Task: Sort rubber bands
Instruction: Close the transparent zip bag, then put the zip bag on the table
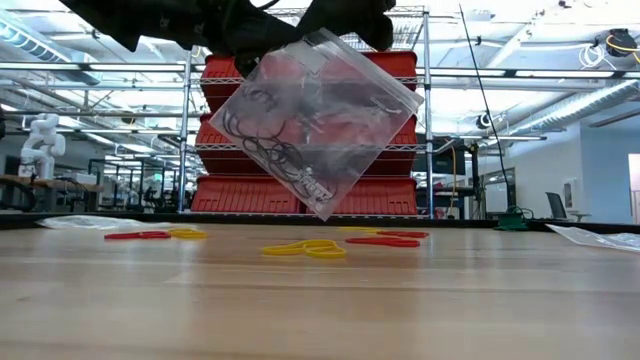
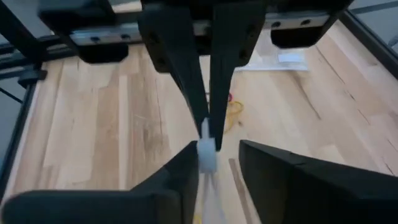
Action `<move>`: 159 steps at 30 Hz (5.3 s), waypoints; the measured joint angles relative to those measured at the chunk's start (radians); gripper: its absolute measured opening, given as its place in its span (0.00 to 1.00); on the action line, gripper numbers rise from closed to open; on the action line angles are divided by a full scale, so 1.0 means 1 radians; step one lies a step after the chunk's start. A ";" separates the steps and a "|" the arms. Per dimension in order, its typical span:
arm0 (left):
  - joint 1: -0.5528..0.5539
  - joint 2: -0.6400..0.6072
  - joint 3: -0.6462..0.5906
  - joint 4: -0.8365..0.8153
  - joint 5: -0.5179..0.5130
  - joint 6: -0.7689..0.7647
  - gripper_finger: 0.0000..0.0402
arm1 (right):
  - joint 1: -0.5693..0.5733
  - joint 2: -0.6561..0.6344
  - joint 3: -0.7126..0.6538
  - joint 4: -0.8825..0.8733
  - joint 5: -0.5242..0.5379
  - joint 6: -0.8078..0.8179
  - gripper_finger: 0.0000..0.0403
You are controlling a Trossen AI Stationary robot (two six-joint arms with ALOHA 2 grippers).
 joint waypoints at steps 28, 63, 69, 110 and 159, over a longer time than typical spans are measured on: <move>0.000 -0.008 0.000 0.003 -0.019 0.002 0.00 | 0.039 0.000 0.003 -0.085 0.030 0.058 0.02; 0.048 -0.215 -0.003 -0.083 -0.074 0.076 0.00 | 0.076 -0.004 0.000 -0.141 0.027 0.127 0.02; 0.049 -0.251 -0.003 -0.097 -0.088 0.082 0.00 | 0.077 -0.003 0.000 -0.157 0.023 0.130 0.02; 0.049 -0.285 0.000 -0.144 -0.128 0.100 0.00 | 0.096 -0.001 0.000 -0.235 0.024 0.175 0.02; 0.050 -0.285 0.000 -0.199 -0.118 0.106 0.00 | -0.138 0.128 0.211 -0.204 -0.062 -0.204 0.26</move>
